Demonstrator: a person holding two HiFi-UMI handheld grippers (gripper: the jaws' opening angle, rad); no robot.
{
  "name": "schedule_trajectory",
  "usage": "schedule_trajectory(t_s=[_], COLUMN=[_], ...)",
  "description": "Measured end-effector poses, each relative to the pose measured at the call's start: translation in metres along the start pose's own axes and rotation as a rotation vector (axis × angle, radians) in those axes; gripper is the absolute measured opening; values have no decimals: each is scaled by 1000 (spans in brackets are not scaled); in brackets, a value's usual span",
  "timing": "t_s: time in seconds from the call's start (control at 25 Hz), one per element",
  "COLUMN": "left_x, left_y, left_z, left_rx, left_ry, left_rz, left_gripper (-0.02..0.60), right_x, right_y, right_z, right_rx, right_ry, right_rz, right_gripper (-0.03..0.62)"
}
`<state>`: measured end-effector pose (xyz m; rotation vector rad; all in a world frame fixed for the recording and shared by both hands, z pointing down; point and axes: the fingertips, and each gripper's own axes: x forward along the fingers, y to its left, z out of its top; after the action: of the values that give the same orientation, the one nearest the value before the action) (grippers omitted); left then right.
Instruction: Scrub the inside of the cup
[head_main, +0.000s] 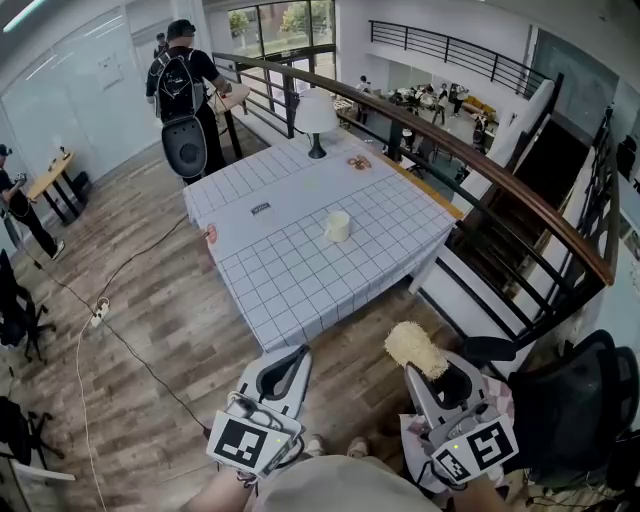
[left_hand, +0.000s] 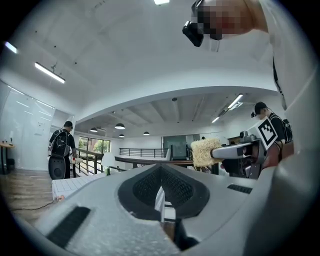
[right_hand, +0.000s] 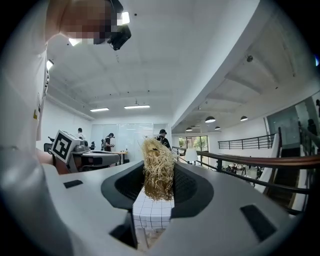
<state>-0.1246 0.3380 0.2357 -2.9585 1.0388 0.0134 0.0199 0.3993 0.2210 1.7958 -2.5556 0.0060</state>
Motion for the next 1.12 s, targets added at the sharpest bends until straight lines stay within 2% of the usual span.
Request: schedule_trajectory(t_s=[0.6, 0.8, 0.96, 1.12], left_x=[29, 41, 51, 58], left_y=[-21, -35, -49, -58], left_z=[-2, -5, -7, -8], left_rx=[35, 48, 29, 46], left_ry=[14, 12, 24, 23], left_rz=[11, -4, -20, -7], left_gripper=[12, 12, 12, 12], right_x=[-9, -15, -22, -30], right_y=[-33, -43, -53, -64], right_z=[1, -2, -3, -7], right_rx=[-19, -29, -33, -32], right_ry=[-6, -15, -17, -16], right_rz=[-12, -17, -20, -19], right_gripper=[143, 144, 144, 144])
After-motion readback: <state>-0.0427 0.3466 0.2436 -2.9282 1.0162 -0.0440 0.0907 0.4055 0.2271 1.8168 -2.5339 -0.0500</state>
